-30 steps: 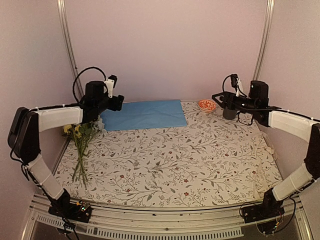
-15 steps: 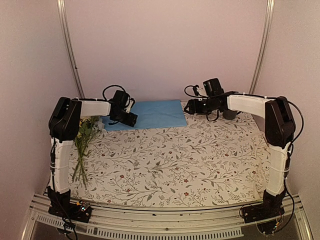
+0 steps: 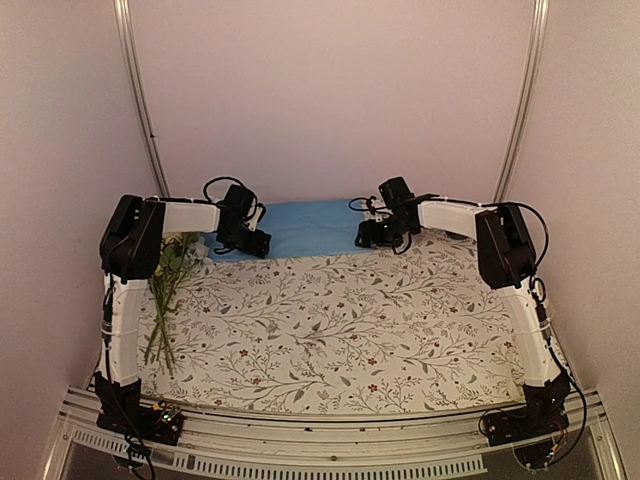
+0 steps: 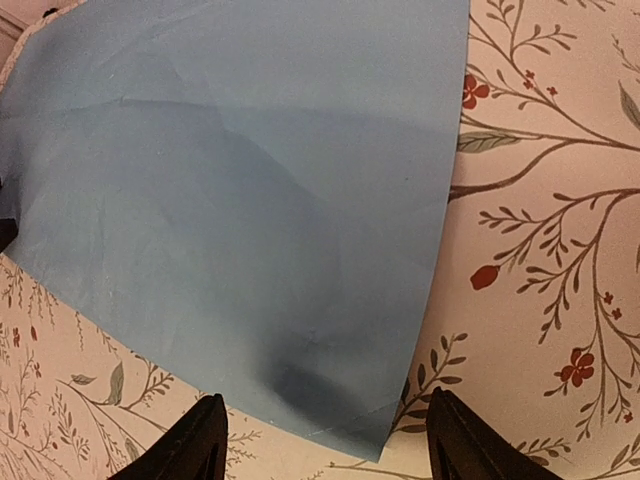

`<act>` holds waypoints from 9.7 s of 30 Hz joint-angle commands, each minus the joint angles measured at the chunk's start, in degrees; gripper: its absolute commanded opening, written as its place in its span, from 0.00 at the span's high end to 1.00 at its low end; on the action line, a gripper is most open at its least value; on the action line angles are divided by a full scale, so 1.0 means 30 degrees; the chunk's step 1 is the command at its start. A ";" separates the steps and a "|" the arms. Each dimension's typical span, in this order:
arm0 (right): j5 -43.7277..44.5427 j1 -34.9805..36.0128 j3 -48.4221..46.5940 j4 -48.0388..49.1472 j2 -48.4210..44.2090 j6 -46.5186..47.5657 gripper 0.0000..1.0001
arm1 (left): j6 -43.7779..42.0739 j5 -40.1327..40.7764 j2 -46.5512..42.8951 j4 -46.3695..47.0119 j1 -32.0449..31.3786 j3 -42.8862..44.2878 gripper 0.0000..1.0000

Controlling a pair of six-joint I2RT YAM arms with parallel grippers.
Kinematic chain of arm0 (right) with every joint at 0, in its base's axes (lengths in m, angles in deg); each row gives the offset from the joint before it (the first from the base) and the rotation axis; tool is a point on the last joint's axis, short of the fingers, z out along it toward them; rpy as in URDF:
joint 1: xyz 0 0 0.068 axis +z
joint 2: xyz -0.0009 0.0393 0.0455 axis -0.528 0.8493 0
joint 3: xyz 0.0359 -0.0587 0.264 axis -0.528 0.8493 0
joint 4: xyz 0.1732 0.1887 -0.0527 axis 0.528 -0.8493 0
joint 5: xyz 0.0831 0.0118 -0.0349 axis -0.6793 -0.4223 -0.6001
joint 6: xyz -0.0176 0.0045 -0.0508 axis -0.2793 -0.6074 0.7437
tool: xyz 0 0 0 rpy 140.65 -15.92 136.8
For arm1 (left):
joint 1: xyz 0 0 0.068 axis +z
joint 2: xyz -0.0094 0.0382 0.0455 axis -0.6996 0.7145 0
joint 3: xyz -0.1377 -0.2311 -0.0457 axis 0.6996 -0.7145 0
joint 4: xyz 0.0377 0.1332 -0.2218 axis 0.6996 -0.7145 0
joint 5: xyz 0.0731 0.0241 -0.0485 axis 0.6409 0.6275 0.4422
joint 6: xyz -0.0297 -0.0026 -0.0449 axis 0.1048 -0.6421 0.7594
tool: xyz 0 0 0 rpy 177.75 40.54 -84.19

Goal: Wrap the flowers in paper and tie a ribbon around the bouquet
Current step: Pick up the folded wrapping paper from the center of the board, then place the folded wrapping paper at the center of the board, then rotate the folded wrapping paper at the center of the board, then pick up the folded wrapping paper from the center of the board, then pass from the right arm to the left

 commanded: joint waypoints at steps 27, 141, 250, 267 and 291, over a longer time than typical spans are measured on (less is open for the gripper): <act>-0.9097 -0.1249 -0.0457 0.3325 0.0923 -0.6290 1.00 | -0.0317 -0.0762 0.0585 -0.1225 -0.0030 -0.0505 0.18; -0.4146 -0.1419 1.2253 -0.5105 -0.9432 0.2210 0.29 | 0.5478 -0.1499 -1.0021 0.1426 -0.2893 -1.4018 0.37; -0.9035 0.3445 1.4428 0.9147 -1.6028 -1.1876 1.00 | -0.1622 -0.3899 -2.1236 0.8837 -0.9866 -1.6854 0.02; -0.6710 0.3523 1.3964 0.8563 -1.8008 -1.2728 1.00 | -0.8854 -0.1993 -2.6283 0.7177 -1.5608 -2.1640 0.01; -0.7168 0.2333 1.2920 0.5934 -1.8030 -1.0454 0.50 | 0.2172 0.3754 -2.4793 1.8150 -1.4691 -2.3449 1.00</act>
